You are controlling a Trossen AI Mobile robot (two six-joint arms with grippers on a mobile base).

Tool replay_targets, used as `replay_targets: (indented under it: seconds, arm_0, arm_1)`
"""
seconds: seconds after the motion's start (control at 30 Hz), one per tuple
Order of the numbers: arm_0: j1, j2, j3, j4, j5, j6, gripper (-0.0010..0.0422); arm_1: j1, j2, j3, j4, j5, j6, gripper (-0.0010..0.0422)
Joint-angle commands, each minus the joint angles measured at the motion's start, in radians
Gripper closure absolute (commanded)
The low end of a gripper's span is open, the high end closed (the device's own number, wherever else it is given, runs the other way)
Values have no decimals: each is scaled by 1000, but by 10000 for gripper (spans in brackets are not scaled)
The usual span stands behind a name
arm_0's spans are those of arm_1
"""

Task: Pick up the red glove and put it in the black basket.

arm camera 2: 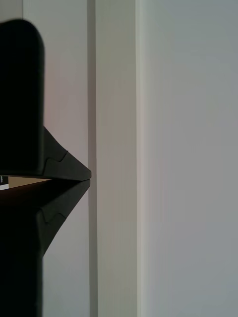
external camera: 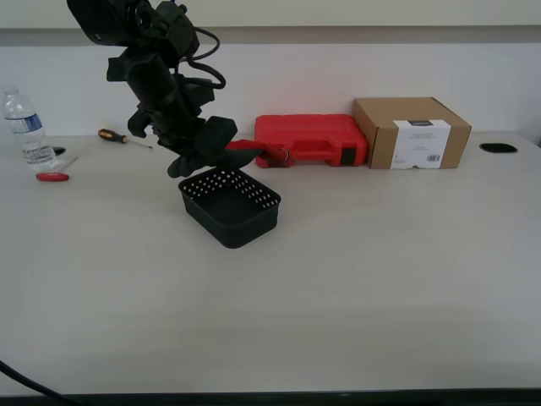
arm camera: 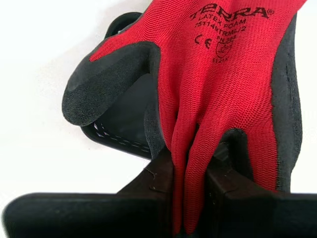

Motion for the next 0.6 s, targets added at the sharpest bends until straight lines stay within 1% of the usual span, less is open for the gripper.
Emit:
replay_targets:
  seconds: [0.03,0.13,0.17,0.27,0.3,0.33,0.37,0.4,0.43,0.47,0.5,0.57,0.6]
  arm_0:
    - [1,0,1,3,0,3,412]
    - [1,0,1,3,0,3,412]
    - [0,0,1,3,0,3,412]
    - [1,0,1,3,0,3,412]
    - [1,0,1,3,0,3,412]
    - [1,0,1,3,0,3,412]
    - [1,0,1,3,0,3,412]
    - [0,0,1,3,0,3,412]
    - [1,0,1,3,0,3,412]
    - [1,0,1,3,0,3,412]
    - [1,0,1,3,0,3,412]
    - [1,0,1,3,0,3,412]
    - [1,0,1,3,0,3,412]
  arm_1:
    - [-1,0,0,2,2,-8,331]
    - [-2,0,0,14,2,-31,229]
    - [-2,0,0,21,2,-46,183]
    - [-2,-1,0,38,2,-79,64]
    - [-2,-2,0,39,2,-90,7]
    - [-2,-2,0,37,2,-95,14]
    - [-2,-2,0,37,2,-97,52]
    - [-2,-2,2,35,2,-102,112]
    - [-2,-3,2,34,2,-105,159]
    - [-2,-5,3,33,2,-113,226]
    - [-1,-8,3,33,2,-121,269]
    - [-1,-23,6,32,2,-124,375]
    - [-2,-27,11,29,2,-124,417]
